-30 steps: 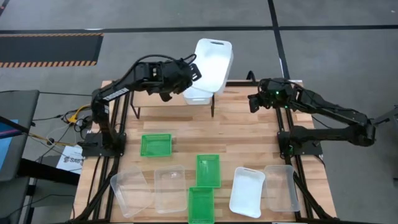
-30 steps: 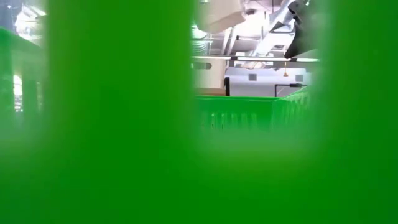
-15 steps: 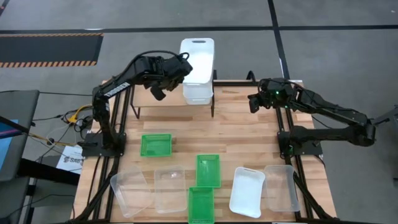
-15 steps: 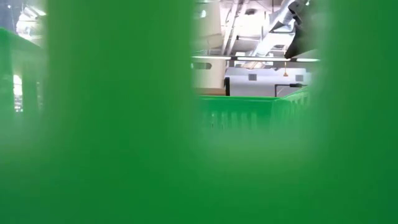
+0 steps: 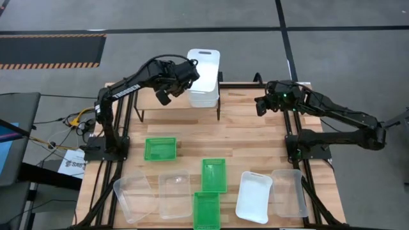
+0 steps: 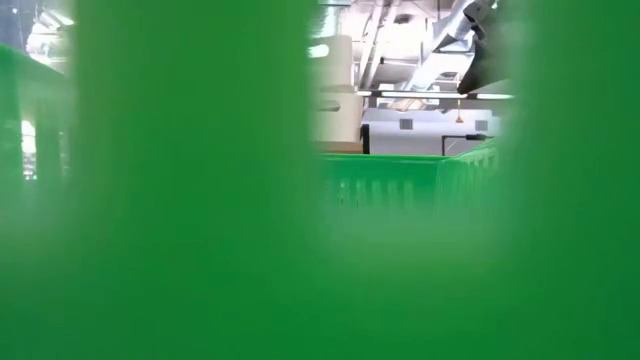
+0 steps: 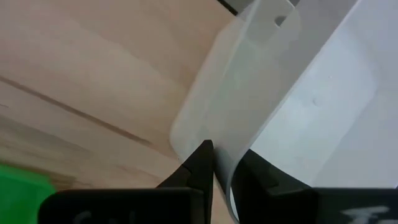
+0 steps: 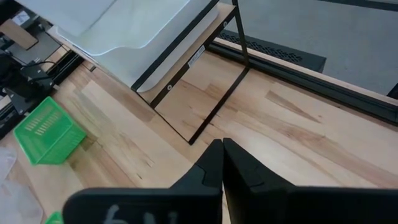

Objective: Stack baskets on shelf by color
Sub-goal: Stack the top white bin on top of the white bin on the shelf

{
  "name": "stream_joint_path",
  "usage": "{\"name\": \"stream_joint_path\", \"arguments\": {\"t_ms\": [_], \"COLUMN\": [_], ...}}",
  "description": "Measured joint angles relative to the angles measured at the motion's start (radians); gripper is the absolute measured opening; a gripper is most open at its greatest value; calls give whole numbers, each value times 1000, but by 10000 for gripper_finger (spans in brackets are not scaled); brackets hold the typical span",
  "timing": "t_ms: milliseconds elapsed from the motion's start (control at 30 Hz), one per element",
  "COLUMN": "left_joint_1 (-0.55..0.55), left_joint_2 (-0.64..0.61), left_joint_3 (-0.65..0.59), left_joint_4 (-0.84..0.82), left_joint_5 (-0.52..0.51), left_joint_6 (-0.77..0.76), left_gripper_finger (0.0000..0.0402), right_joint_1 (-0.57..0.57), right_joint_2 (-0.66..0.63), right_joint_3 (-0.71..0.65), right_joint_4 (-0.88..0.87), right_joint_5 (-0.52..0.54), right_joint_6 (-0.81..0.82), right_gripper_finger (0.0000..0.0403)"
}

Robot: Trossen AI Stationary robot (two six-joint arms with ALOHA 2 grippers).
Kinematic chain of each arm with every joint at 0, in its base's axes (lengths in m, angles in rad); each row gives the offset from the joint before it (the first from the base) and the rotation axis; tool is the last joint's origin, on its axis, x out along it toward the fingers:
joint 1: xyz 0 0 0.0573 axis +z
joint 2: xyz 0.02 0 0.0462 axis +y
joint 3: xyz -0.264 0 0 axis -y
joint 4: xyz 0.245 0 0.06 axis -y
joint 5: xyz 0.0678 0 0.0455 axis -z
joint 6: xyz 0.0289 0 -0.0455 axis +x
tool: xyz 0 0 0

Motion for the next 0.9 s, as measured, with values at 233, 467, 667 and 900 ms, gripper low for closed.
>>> {"name": "stream_joint_path", "arguments": {"t_ms": [233, 467, 667, 900], "left_joint_1": [-9, -15, -15, -15], "left_joint_2": [0, 0, 0, 0], "left_joint_3": [-11, -12, -12, -14], "left_joint_4": [75, 63, 61, 29], "left_joint_5": [19, 11, -6, -7], "left_joint_6": [26, 0, -7, -30], "left_gripper_finger": [29, 29, 29, 29], "right_joint_1": [7, 7, 7, 7], "right_joint_2": [0, 0, 0, 0], "right_joint_3": [0, 0, 0, 0], "right_joint_4": [0, 0, 0, 0], "right_joint_5": [0, 0, -1, -1], "right_joint_6": [0, -7, -11, -11], "right_gripper_finger": [18, 23, 18, 20]}}
